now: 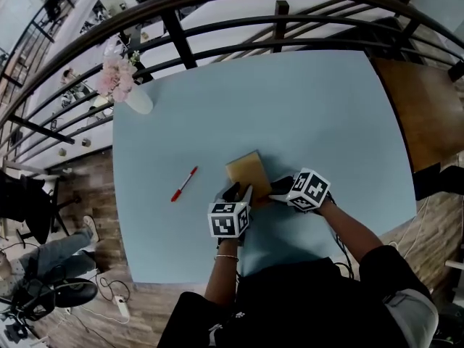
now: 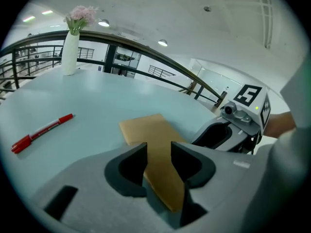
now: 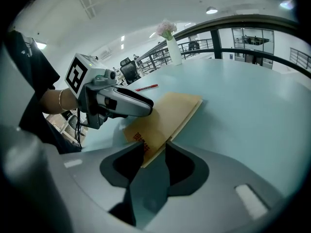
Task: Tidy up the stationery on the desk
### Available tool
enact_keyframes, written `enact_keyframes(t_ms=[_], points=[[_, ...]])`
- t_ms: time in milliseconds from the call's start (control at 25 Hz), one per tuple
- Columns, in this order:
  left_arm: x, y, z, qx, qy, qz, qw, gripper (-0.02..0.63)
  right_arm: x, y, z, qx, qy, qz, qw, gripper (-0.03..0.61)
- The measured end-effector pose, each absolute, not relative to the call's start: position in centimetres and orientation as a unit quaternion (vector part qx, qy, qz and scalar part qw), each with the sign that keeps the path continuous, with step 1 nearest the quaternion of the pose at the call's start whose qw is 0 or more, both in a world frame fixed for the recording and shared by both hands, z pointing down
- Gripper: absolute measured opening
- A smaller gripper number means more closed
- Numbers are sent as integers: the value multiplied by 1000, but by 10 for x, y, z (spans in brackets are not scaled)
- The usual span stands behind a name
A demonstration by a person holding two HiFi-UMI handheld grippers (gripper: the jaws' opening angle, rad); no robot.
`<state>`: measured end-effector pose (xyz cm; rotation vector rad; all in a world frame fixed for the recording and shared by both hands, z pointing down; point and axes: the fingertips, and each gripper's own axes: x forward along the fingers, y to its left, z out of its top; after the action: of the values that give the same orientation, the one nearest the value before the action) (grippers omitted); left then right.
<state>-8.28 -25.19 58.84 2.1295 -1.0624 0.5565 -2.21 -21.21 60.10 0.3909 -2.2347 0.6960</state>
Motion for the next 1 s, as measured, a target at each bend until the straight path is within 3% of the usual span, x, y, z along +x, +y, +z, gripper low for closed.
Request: enact_keyframes(t_ms=[240,320,560,1000], points=[[-99,-248,593,804,-425,226,349,155,-23,-211,602,157,-871,273,377,151],[-104,-245,598,798,-427,235,354,189,-23,-210,603,159,-870,273,379,150],[-99,-238,601,808,-412,243,343,210,-26,-207,606,169,-866,271,384,150],[-87,-219,606,819,-387,250,341,210,-17,-184,612,179,-861,276,387,150]])
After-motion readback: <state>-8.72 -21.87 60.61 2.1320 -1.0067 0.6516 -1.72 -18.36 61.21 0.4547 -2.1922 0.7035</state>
